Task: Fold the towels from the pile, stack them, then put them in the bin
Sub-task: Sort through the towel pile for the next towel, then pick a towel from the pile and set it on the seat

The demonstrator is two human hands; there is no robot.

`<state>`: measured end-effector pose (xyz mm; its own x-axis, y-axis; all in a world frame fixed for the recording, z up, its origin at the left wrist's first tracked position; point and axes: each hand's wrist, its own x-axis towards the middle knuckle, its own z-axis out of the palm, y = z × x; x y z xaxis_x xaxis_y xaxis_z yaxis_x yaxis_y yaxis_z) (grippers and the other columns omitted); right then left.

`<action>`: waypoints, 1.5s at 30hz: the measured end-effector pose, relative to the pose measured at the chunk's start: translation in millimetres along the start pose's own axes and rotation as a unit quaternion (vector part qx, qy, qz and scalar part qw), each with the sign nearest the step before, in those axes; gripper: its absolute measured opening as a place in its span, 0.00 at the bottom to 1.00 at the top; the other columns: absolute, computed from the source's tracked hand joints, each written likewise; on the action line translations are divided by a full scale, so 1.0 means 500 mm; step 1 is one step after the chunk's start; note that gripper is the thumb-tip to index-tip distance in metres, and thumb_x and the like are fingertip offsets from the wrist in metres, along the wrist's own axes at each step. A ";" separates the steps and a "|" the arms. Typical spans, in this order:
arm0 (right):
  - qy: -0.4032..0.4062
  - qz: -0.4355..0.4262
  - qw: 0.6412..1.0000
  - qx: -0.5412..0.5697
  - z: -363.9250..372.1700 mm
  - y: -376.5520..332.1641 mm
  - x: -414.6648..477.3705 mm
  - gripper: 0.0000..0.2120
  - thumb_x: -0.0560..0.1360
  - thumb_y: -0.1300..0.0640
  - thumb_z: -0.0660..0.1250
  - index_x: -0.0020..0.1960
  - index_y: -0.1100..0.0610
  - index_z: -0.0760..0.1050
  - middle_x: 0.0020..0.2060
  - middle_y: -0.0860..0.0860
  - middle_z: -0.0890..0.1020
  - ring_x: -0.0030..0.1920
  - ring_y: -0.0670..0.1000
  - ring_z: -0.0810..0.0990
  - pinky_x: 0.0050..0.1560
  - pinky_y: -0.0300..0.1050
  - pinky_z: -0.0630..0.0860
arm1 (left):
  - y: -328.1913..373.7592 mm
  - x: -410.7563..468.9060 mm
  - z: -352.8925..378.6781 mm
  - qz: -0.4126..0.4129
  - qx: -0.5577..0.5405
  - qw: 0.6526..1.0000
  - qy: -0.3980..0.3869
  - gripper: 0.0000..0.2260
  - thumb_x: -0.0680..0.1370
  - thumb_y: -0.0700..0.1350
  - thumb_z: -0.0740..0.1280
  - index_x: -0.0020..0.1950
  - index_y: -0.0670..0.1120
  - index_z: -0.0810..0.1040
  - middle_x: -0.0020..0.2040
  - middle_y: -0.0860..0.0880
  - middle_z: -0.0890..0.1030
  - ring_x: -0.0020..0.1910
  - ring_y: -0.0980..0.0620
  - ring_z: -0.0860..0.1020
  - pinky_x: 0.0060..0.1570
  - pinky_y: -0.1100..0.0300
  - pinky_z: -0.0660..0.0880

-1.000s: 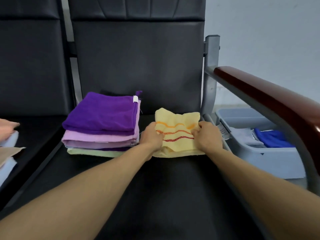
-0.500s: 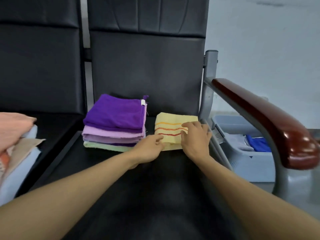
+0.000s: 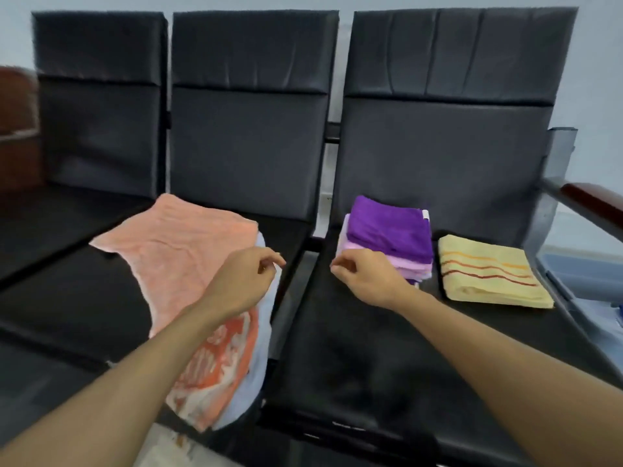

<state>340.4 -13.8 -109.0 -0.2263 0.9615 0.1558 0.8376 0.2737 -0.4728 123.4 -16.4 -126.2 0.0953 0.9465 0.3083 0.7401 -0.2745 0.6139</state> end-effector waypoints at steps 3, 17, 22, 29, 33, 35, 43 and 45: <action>-0.044 -0.014 0.999 0.019 0.071 -0.073 0.035 0.11 0.79 0.54 0.63 0.57 0.56 0.80 0.54 0.51 0.83 0.55 0.51 0.79 0.54 0.41 0.72 | -0.065 -0.006 -0.061 -0.064 0.055 0.995 0.058 0.12 0.79 0.40 0.63 0.59 0.48 0.81 0.55 0.49 0.79 0.50 0.52 0.76 0.52 0.60 0.71; -0.117 0.015 0.984 0.135 0.176 -0.154 0.071 0.09 0.78 0.53 0.65 0.55 0.53 0.80 0.49 0.44 0.81 0.50 0.45 0.79 0.54 0.42 0.77 | -0.144 -0.049 -0.088 -0.161 0.046 0.986 0.004 0.09 0.76 0.44 0.67 0.38 0.44 0.84 0.35 0.50 0.83 0.35 0.52 0.81 0.41 0.51 0.81; -0.110 0.052 0.965 0.232 0.155 -0.153 0.065 0.05 0.79 0.55 0.64 0.49 0.52 0.79 0.49 0.47 0.82 0.48 0.46 0.81 0.49 0.40 0.79 | -0.120 -0.045 -0.109 -0.158 -0.081 0.979 0.096 0.08 0.79 0.43 0.67 0.46 0.45 0.85 0.41 0.54 0.83 0.39 0.61 0.78 0.35 0.72 0.70; -0.130 0.092 0.955 0.250 0.167 -0.157 0.069 0.12 0.78 0.49 0.65 0.56 0.55 0.78 0.52 0.49 0.81 0.50 0.48 0.81 0.52 0.45 0.80 | -0.109 -0.044 -0.125 -0.127 -0.040 0.984 0.122 0.09 0.80 0.44 0.65 0.41 0.46 0.78 0.40 0.54 0.79 0.41 0.55 0.77 0.42 0.60 0.72; -0.137 0.079 0.975 0.154 0.196 -0.166 0.074 0.23 0.74 0.41 0.68 0.62 0.54 0.71 0.55 0.49 0.79 0.53 0.49 0.78 0.51 0.43 0.76 | -0.112 -0.039 -0.132 -0.127 -0.044 0.975 0.180 0.13 0.83 0.45 0.58 0.39 0.47 0.70 0.36 0.51 0.76 0.36 0.53 0.72 0.38 0.56 0.71; -0.127 0.061 0.983 0.121 0.209 -0.172 0.080 0.21 0.75 0.45 0.69 0.62 0.55 0.73 0.54 0.50 0.79 0.53 0.49 0.78 0.50 0.41 0.74 | -0.108 -0.037 -0.135 -0.128 -0.081 0.968 0.198 0.14 0.84 0.46 0.57 0.39 0.47 0.68 0.36 0.51 0.73 0.34 0.55 0.68 0.36 0.59 0.67; -0.030 0.099 0.944 0.315 0.191 -0.190 0.097 0.12 0.80 0.59 0.61 0.43 0.59 0.81 0.48 0.55 0.84 0.52 0.54 0.81 0.54 0.51 0.80 | -0.091 -0.029 -0.153 -0.198 -0.412 0.874 0.164 0.15 0.83 0.49 0.58 0.38 0.46 0.71 0.30 0.50 0.72 0.29 0.53 0.71 0.32 0.59 0.70; -0.075 0.118 0.885 0.445 0.163 -0.186 0.086 0.16 0.80 0.64 0.57 0.42 0.54 0.81 0.48 0.53 0.85 0.51 0.52 0.83 0.56 0.50 0.79 | -0.072 -0.036 -0.157 -0.173 -0.471 0.859 0.099 0.14 0.83 0.46 0.58 0.43 0.42 0.77 0.34 0.44 0.76 0.34 0.49 0.75 0.40 0.54 0.75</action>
<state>212.1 3.8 -129.1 -0.2163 0.9685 -0.1232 0.1629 -0.0886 -0.9827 42.8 -36.8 -97.0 -0.2069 0.9771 0.0488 -0.1742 -0.0859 0.9809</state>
